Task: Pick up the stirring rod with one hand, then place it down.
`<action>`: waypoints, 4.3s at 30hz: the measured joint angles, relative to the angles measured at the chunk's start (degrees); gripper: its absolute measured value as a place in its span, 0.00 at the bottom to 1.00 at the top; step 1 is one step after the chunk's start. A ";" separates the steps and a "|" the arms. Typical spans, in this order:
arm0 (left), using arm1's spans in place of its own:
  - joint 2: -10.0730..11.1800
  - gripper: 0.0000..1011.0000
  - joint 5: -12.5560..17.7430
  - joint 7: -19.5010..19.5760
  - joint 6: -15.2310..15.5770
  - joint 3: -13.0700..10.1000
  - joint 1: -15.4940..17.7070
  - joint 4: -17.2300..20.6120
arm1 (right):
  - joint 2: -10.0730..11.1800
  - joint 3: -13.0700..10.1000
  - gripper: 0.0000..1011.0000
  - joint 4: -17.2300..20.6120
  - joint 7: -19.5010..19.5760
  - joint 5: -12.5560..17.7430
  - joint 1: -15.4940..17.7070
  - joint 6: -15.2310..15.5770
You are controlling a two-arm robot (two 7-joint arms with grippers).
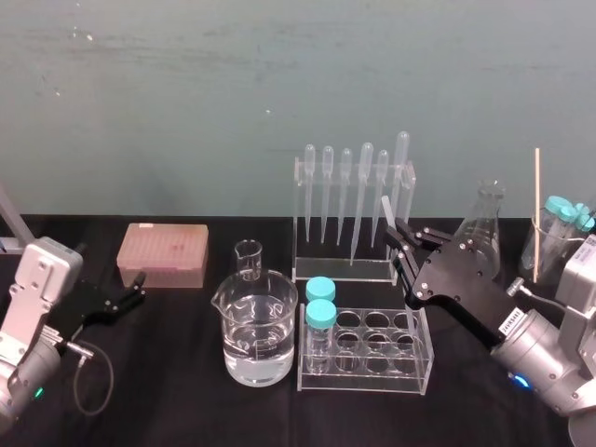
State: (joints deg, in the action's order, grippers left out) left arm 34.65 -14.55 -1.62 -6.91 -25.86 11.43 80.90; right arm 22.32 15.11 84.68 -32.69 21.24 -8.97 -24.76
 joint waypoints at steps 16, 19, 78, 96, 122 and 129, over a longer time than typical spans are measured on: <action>0.00 0.99 0.00 0.00 0.00 0.00 0.00 0.00 | -0.71 0.61 0.06 -3.74 -0.62 1.79 -1.48 1.90; 0.00 0.99 0.00 0.00 0.00 0.00 0.00 0.00 | -0.99 0.88 0.06 -5.17 -1.24 2.52 -2.22 2.18; 0.00 0.99 0.00 0.00 0.00 0.00 0.00 0.00 | -2.00 3.53 0.62 -14.05 -5.14 6.68 -6.76 5.81; 0.00 0.99 0.00 0.00 0.00 0.00 0.00 0.00 | -1.99 2.99 0.99 -12.56 -3.71 6.42 -6.52 4.80; 0.00 0.99 0.00 0.00 0.00 0.00 0.00 0.00 | -2.03 -7.54 0.99 -4.09 15.58 3.04 3.06 19.13; 0.00 0.99 0.00 0.00 0.00 0.00 0.00 0.00 | -2.01 -7.40 0.99 -4.09 15.55 3.01 2.87 18.60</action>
State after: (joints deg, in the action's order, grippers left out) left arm 34.65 -14.55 -1.62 -6.90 -25.86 11.43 80.90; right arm 20.31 7.71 80.59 -17.13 24.25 -6.10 -6.16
